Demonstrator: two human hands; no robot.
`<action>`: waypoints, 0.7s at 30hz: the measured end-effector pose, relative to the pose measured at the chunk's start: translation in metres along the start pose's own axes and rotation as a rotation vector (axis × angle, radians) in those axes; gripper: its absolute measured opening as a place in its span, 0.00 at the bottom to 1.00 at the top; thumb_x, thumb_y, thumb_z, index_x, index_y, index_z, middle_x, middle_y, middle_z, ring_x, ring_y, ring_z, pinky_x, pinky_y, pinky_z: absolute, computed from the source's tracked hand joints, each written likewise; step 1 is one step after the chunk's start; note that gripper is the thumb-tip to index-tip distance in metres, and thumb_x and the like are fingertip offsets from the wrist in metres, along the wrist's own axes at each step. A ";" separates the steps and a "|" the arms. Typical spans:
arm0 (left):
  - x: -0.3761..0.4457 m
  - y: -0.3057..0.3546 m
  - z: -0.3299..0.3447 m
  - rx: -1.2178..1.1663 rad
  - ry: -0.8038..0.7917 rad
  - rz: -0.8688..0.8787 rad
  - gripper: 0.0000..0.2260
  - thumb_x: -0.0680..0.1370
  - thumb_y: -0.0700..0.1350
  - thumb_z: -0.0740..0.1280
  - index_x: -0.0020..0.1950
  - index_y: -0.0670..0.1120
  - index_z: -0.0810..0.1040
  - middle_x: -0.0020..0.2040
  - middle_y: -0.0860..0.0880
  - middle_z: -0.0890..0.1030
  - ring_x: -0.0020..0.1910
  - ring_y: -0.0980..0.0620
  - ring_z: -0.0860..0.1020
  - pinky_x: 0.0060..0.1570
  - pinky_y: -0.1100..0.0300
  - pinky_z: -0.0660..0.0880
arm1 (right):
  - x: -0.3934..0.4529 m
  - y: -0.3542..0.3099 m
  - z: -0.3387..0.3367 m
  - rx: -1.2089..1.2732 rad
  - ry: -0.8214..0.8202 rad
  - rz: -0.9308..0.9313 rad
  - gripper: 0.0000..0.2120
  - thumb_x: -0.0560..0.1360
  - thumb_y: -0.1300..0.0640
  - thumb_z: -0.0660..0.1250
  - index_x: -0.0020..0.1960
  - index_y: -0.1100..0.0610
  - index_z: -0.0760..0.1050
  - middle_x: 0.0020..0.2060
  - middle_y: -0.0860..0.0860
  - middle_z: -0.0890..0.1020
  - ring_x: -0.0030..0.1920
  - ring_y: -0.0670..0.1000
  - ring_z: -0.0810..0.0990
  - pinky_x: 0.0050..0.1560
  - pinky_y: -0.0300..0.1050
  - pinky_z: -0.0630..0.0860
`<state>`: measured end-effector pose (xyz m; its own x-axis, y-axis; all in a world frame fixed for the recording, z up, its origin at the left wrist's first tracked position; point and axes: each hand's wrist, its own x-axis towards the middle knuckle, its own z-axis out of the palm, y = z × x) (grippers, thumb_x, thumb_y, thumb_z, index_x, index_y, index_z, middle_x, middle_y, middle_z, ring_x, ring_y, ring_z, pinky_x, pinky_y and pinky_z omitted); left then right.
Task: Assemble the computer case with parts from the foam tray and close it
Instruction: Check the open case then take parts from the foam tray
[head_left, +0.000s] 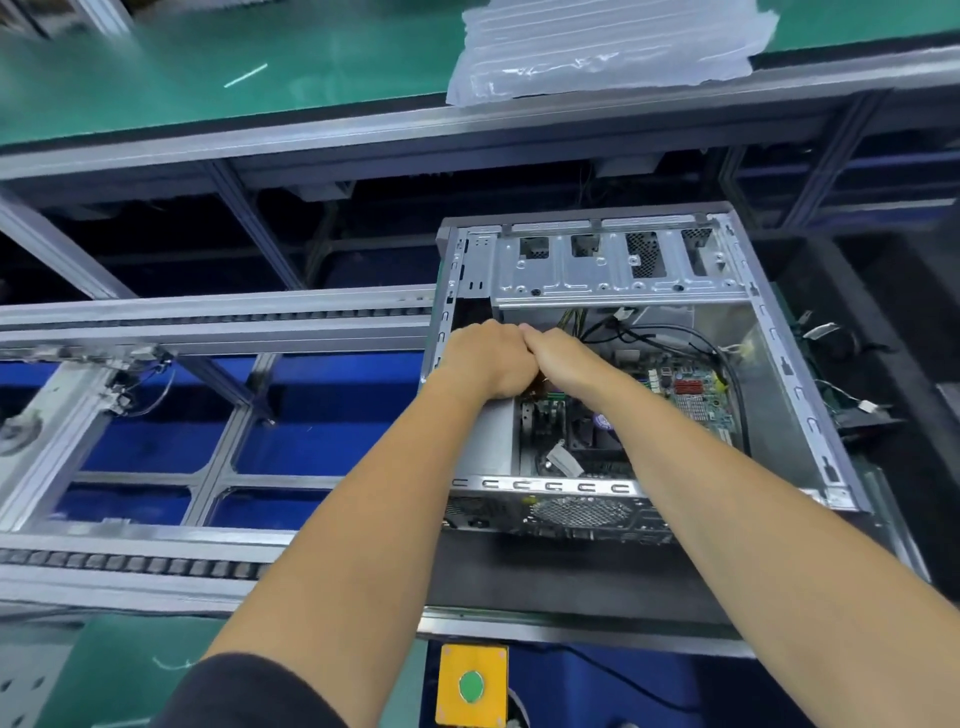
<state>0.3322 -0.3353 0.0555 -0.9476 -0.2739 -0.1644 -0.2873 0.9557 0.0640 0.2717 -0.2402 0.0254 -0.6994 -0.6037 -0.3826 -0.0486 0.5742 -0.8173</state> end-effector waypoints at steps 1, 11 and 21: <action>-0.001 0.001 -0.001 -0.003 0.008 0.001 0.15 0.76 0.45 0.54 0.56 0.42 0.77 0.54 0.42 0.79 0.50 0.41 0.76 0.43 0.56 0.66 | 0.000 0.000 0.000 -0.003 -0.011 -0.002 0.26 0.84 0.43 0.49 0.57 0.61 0.77 0.53 0.58 0.81 0.53 0.56 0.78 0.56 0.50 0.72; -0.018 0.005 0.001 -0.036 0.083 -0.040 0.04 0.73 0.46 0.57 0.45 0.48 0.69 0.43 0.46 0.77 0.39 0.45 0.70 0.40 0.56 0.65 | -0.011 -0.004 -0.001 -0.017 -0.079 -0.015 0.29 0.84 0.42 0.48 0.58 0.62 0.78 0.49 0.59 0.84 0.50 0.55 0.81 0.62 0.54 0.74; 0.001 0.002 0.001 -0.031 0.018 -0.037 0.10 0.75 0.47 0.53 0.47 0.46 0.73 0.43 0.45 0.77 0.38 0.46 0.71 0.40 0.55 0.66 | -0.004 -0.004 -0.004 0.021 0.030 -0.056 0.22 0.83 0.43 0.52 0.43 0.56 0.76 0.40 0.51 0.80 0.41 0.49 0.78 0.43 0.43 0.73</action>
<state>0.3309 -0.3336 0.0544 -0.9386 -0.3107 -0.1499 -0.3258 0.9413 0.0885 0.2719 -0.2375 0.0320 -0.7172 -0.6173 -0.3233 -0.0736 0.5284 -0.8458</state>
